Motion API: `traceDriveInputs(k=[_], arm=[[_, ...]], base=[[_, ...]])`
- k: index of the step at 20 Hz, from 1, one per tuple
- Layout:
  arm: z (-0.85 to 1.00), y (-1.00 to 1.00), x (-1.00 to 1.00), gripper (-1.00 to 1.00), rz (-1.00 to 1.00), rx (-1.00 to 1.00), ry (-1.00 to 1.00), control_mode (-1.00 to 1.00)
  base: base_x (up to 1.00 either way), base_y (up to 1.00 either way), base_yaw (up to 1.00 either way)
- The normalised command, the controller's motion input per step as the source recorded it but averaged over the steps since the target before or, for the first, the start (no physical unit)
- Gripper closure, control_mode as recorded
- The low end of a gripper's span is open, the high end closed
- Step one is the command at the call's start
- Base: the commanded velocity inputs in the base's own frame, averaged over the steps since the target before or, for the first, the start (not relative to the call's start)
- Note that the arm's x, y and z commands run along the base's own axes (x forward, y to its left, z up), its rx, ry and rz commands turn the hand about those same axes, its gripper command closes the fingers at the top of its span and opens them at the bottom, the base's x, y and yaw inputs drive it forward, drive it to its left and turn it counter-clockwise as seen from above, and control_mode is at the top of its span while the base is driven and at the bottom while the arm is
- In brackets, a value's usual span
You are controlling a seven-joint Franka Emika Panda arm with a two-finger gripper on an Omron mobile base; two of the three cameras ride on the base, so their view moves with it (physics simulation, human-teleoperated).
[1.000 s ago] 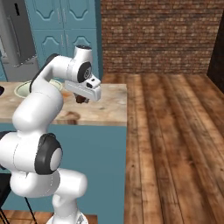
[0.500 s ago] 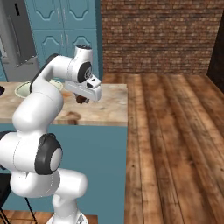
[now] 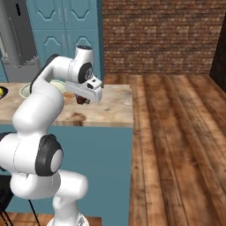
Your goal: Pick the chicken drumstick and corn from their plates and place them in the bowl. Then put the bowl in the fridge.
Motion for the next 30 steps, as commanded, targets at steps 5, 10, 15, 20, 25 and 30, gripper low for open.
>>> traceDriveInputs(k=[5, 10, 15, 20, 25, 30], arm=[[0.0, 0.0, 0.0, 1.0, 0.0, 0.0, 0.0, 1.0], [0.0, 0.0, 0.0, 1.0, 0.0, 0.0, 0.0, 1.0], [0.0, 0.0, 0.0, 1.0, 0.0, 0.0, 0.0, 1.0], [0.0, 0.0, 0.0, 1.0, 0.0, 0.0, 0.0, 1.0], [0.0, 0.0, 0.0, 1.0, 0.0, 0.0, 0.0, -1.0], [0.0, 0.0, 0.0, 1.0, 0.0, 0.0, 0.0, -1.0]], base=[[0.02, 0.01, -0.02], [0.0, 0.0, 0.0], [0.0, 0.0, 0.0], [0.0, 0.0, 0.0], [0.0, 0.0, 0.0], [0.0, 0.0, 0.0]])
